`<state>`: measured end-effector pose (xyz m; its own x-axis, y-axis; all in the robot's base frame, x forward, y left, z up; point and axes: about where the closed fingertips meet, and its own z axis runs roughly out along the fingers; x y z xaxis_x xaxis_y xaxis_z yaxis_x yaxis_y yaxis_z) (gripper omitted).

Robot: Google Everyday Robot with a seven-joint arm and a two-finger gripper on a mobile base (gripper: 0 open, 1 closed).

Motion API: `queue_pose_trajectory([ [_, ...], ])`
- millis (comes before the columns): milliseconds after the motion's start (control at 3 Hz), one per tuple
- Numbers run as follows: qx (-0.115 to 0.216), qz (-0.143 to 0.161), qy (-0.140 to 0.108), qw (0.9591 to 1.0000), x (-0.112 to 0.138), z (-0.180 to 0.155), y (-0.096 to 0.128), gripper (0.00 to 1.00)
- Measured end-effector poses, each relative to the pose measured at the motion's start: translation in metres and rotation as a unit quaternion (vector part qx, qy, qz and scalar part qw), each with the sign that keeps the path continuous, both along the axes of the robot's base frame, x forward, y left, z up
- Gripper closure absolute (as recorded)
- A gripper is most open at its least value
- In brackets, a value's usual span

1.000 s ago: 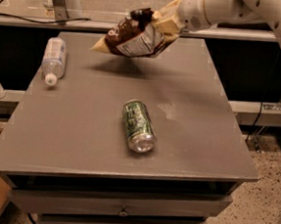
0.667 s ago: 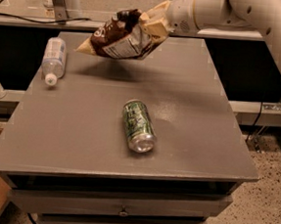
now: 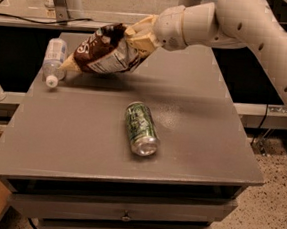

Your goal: Move brown chip bag near blue plastic bottle

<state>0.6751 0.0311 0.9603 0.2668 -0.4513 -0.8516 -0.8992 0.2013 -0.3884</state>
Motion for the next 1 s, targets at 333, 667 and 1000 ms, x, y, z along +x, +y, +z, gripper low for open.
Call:
queue_pose_trajectory([
  [333, -0.005, 0.022, 0.001, 0.9997, -0.015, -0.016, 0.015, 1.0],
  [667, -0.016, 0.037, 0.0, 0.9992, -0.022, -0.033, 0.024, 1.0],
  [1000, -0.029, 0.044, -0.001, 0.9986, -0.025, -0.045, 0.027, 0.87],
])
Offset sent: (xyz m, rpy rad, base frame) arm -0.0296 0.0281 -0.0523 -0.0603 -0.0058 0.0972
